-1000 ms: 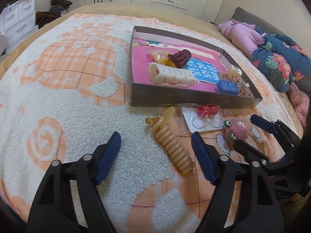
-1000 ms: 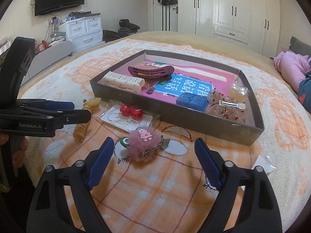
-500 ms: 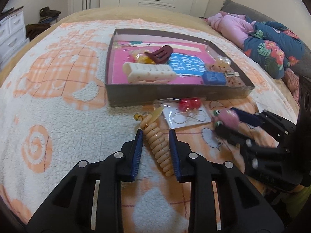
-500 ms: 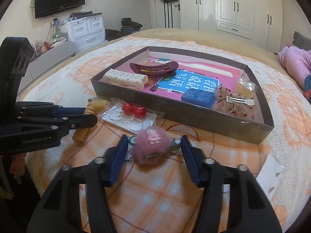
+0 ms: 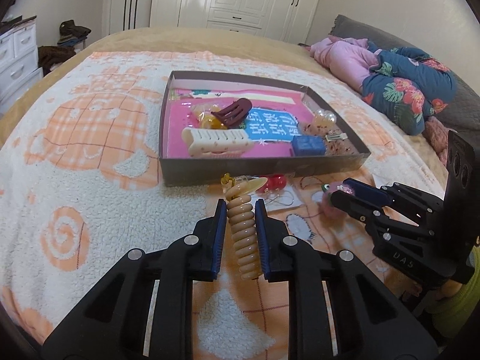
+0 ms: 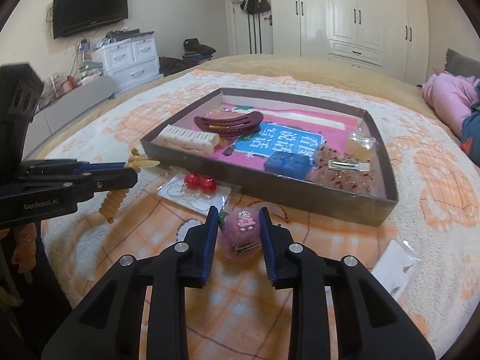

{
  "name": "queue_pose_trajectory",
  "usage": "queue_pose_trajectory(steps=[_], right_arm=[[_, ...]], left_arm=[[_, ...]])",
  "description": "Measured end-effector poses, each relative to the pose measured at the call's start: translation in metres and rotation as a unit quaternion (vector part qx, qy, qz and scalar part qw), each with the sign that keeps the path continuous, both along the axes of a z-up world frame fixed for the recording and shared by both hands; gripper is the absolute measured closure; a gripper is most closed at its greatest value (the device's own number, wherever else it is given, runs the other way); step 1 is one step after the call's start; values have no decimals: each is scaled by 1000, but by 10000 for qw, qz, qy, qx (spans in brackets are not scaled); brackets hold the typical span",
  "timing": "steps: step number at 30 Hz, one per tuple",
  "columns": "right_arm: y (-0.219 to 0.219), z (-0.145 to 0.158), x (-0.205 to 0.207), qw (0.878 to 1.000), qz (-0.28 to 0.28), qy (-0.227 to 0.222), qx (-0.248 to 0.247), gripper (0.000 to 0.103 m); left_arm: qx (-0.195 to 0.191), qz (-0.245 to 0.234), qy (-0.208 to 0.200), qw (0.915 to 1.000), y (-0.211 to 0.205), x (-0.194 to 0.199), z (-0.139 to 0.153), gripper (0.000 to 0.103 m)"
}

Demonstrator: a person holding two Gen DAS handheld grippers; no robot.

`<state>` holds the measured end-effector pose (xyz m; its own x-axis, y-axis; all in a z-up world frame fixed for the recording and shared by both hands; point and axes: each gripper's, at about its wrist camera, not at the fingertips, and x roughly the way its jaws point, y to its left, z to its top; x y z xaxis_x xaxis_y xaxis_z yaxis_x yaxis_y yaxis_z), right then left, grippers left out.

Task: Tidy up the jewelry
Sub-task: 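Grasp the orange spiral hair tie with the left tool while the right grasps the pink pom-pom keychain, then carry the spiral hair tie into the box with the left tool while the right carries the pom-pom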

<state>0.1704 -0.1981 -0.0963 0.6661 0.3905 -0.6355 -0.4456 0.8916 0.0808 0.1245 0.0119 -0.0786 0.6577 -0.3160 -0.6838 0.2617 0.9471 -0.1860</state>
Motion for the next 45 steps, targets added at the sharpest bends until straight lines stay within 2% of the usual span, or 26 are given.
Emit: queue_pose_trajectory(steps=[9, 20, 35, 36, 37, 45], right_arm=[[-28, 26, 0, 9988, -364, -276, 189, 77], [-59, 45, 12, 9946, -821, -589, 237, 77], [-76, 46, 38, 9911, -1123, -651, 296, 77], [-76, 46, 40, 9910, -1133, -653, 290, 77], [-77, 45, 43, 9908, -1150, -656, 287, 84], [-80, 33, 65, 9906, -1255, -525, 129, 84]], left_arm=[[-82, -39, -168, 9998, -5, 0, 13, 90], [-164, -214, -281, 9992, -28, 22, 28, 90], [-169, -305, -272, 9990, -54, 69, 30, 90], [-167, -303, -261, 9991, -55, 72, 29, 90], [-160, -304, -254, 9991, -56, 74, 28, 90], [-77, -269, -93, 9996, -61, 95, 11, 90]])
